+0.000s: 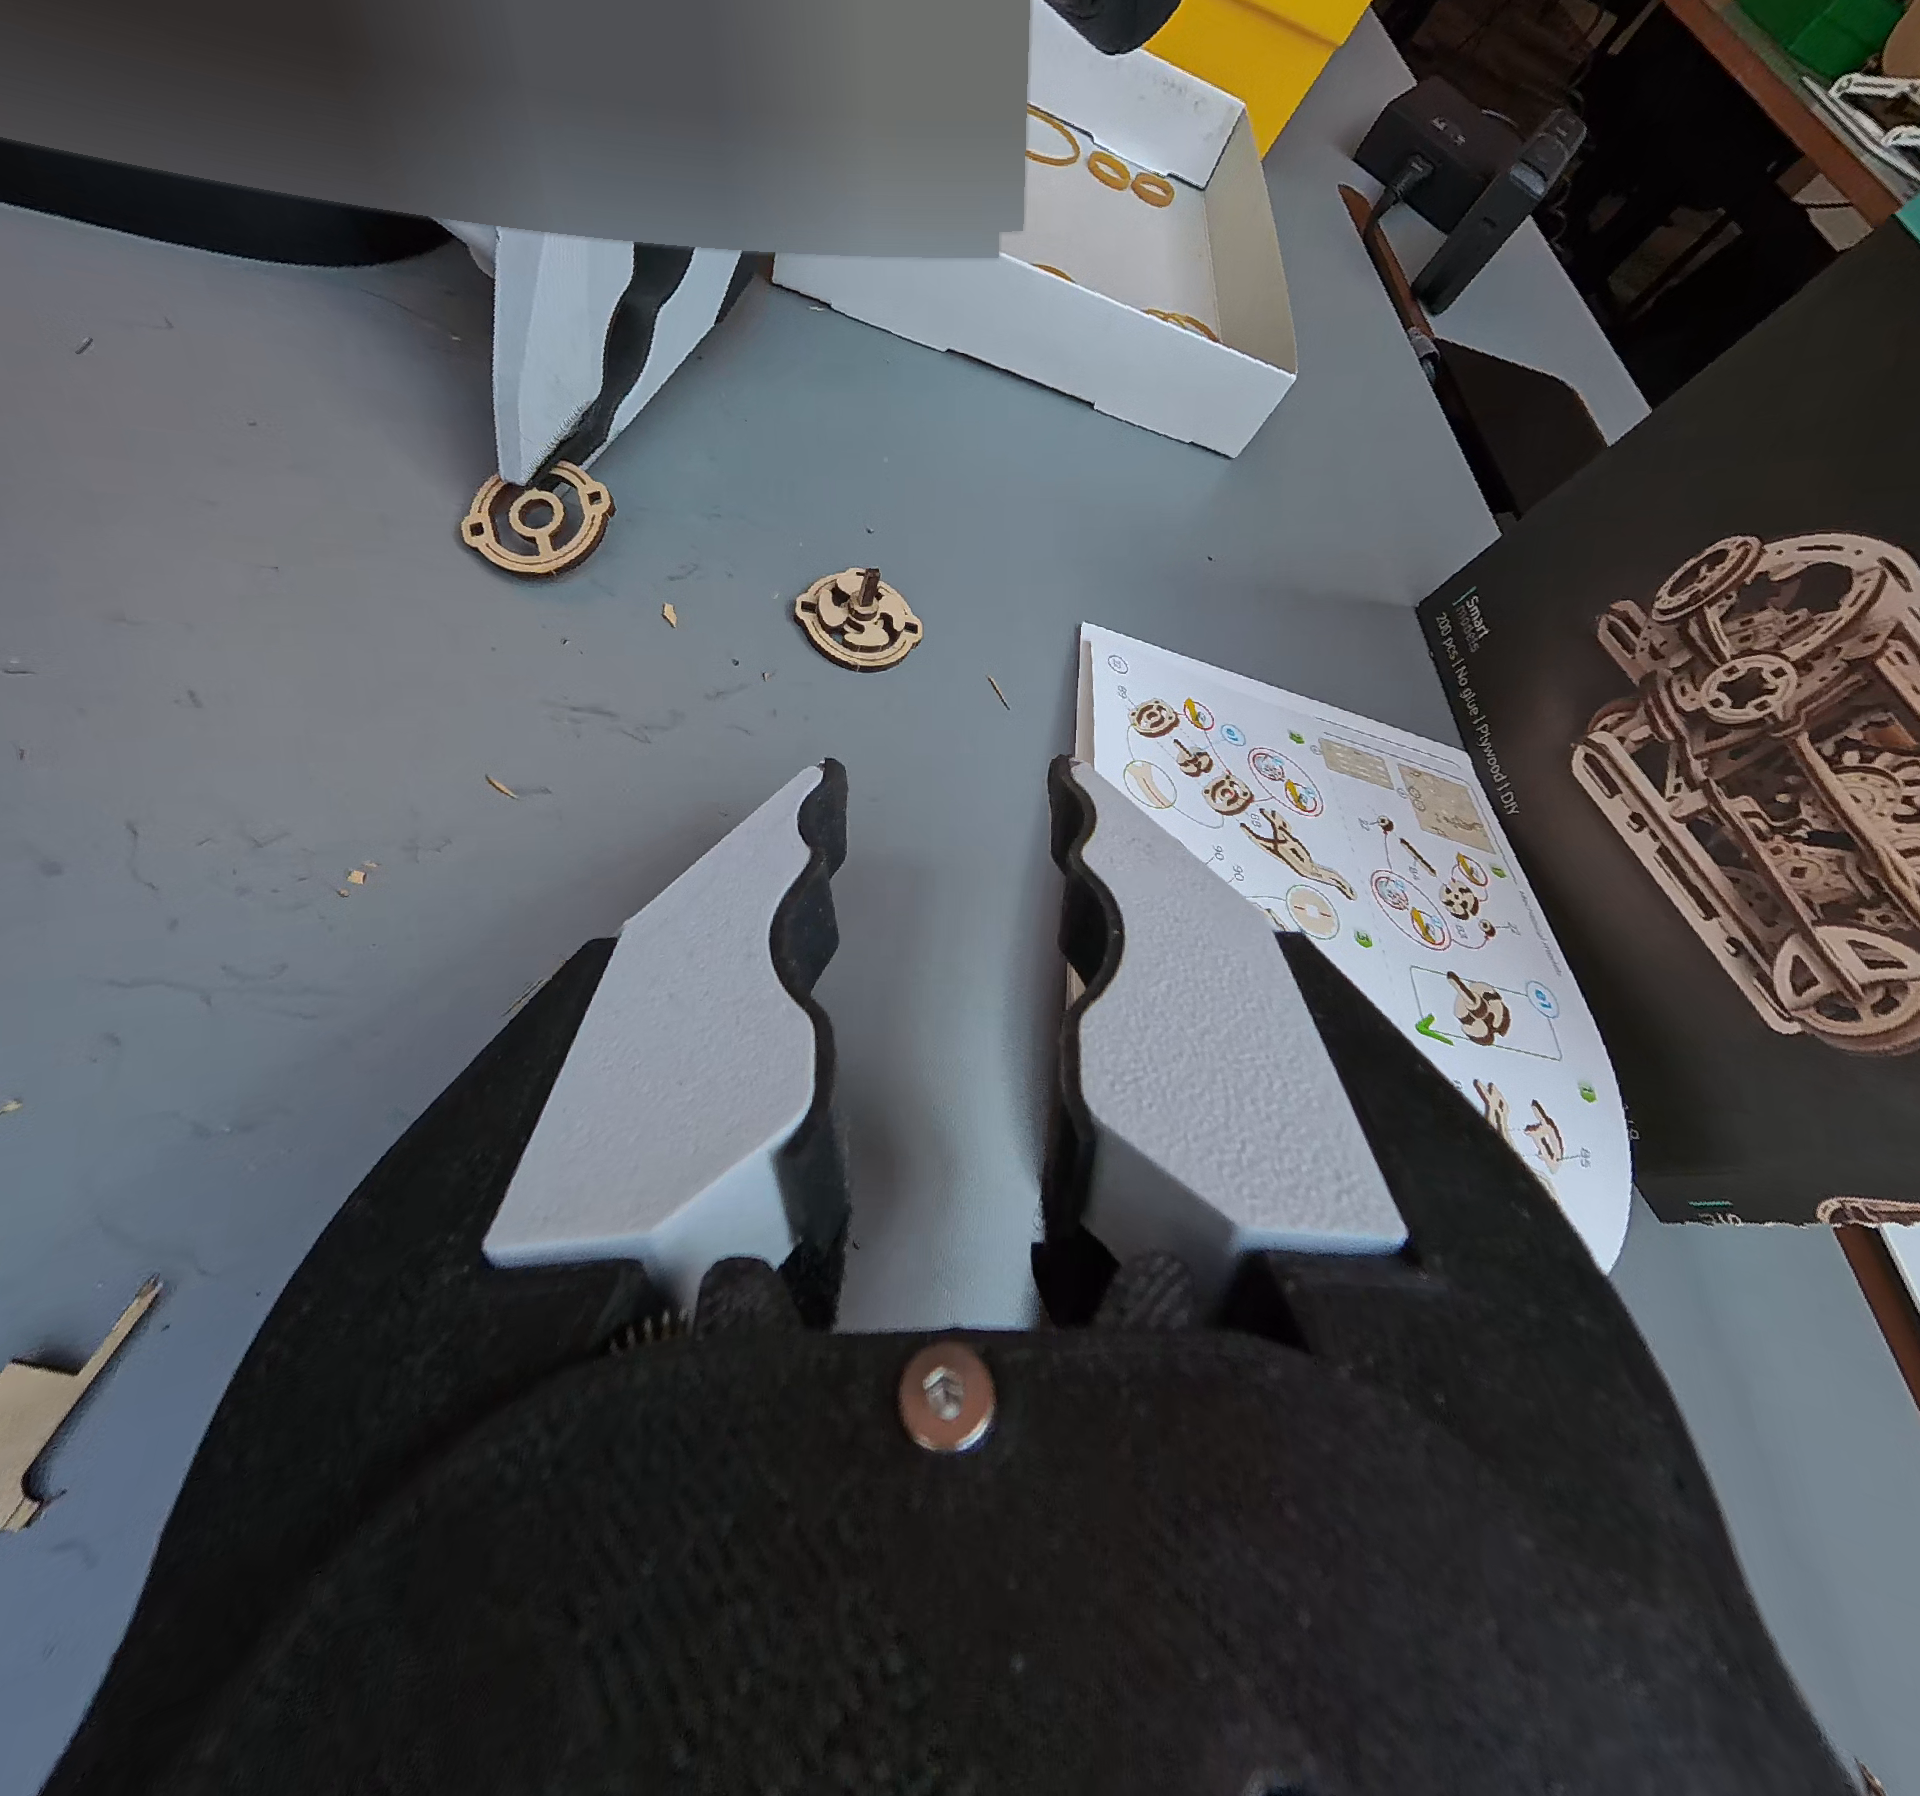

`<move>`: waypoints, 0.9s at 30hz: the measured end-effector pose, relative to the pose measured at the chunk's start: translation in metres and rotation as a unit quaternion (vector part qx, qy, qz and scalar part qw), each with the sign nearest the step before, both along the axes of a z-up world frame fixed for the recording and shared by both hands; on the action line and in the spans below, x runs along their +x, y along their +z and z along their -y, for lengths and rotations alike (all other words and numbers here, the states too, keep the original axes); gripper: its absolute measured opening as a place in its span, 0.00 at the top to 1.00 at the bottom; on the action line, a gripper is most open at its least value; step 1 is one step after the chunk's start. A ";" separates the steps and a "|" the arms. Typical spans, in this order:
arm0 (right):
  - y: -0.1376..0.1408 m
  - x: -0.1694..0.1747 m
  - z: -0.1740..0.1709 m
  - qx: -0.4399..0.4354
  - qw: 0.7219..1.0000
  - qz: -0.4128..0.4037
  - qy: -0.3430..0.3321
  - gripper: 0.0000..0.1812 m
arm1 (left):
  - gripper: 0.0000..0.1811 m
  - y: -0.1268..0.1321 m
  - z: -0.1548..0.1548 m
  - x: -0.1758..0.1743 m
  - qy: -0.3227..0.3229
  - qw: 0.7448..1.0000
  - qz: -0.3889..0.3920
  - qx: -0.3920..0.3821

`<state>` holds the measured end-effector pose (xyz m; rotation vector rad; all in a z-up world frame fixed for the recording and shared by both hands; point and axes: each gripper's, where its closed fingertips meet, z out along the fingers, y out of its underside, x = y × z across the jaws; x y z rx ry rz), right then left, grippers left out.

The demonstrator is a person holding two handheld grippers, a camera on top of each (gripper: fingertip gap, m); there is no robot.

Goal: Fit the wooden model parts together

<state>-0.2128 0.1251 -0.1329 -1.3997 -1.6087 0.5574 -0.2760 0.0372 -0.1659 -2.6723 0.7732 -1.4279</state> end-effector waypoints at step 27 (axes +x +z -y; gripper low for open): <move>-0.001 -0.006 0.013 -0.008 1.000 0.005 0.026 0.78 | 0.96 0.002 0.002 -0.003 -0.003 1.000 0.006 -0.011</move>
